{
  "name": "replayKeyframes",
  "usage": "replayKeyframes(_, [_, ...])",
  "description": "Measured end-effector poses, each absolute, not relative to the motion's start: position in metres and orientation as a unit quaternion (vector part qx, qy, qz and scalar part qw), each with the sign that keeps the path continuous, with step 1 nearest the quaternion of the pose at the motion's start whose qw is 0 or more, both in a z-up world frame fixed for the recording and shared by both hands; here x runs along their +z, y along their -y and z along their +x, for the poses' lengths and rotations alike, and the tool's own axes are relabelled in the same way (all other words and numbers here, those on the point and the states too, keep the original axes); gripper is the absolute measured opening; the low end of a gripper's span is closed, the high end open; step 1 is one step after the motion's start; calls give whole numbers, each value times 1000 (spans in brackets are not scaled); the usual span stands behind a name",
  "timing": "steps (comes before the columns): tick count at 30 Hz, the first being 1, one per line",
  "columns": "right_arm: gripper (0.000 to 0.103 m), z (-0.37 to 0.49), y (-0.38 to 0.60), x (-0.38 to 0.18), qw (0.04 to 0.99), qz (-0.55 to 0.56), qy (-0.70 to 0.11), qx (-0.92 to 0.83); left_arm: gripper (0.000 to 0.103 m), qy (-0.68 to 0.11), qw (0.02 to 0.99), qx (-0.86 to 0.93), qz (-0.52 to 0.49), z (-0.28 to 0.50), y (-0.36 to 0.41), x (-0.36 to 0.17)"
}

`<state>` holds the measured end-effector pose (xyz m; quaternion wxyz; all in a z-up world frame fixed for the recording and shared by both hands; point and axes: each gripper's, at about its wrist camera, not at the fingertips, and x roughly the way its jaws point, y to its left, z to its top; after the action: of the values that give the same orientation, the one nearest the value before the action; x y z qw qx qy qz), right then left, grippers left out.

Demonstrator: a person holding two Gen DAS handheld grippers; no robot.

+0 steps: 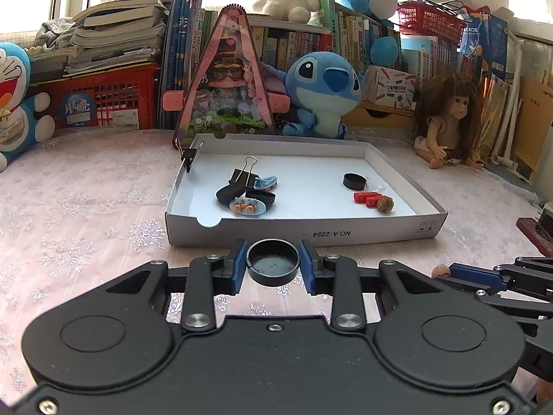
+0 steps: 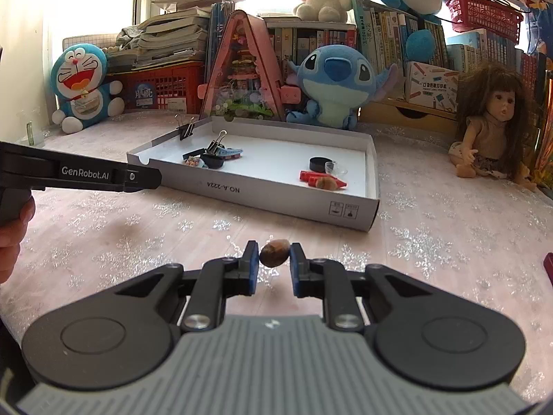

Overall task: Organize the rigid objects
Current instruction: 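Carry the black cup with the left gripper while the right gripper carries the brown nut into the tray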

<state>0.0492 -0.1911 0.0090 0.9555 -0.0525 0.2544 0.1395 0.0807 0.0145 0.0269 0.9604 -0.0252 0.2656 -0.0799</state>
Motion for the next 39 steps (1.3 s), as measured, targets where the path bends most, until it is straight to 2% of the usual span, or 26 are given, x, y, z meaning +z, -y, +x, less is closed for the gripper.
replayKeyframes(19, [23,148,212,50,969,-13,-232,90,30,-234,970,-52,-44,176,-15,72])
replayKeyframes(28, [23,206,213,35,965,37,-249,70,30,-246,968,-18,-54,235,-5,54])
replayKeyframes(39, [23,250,200,22,963,24,-263,55,30,-263,964,-2,-46,275,1,28])
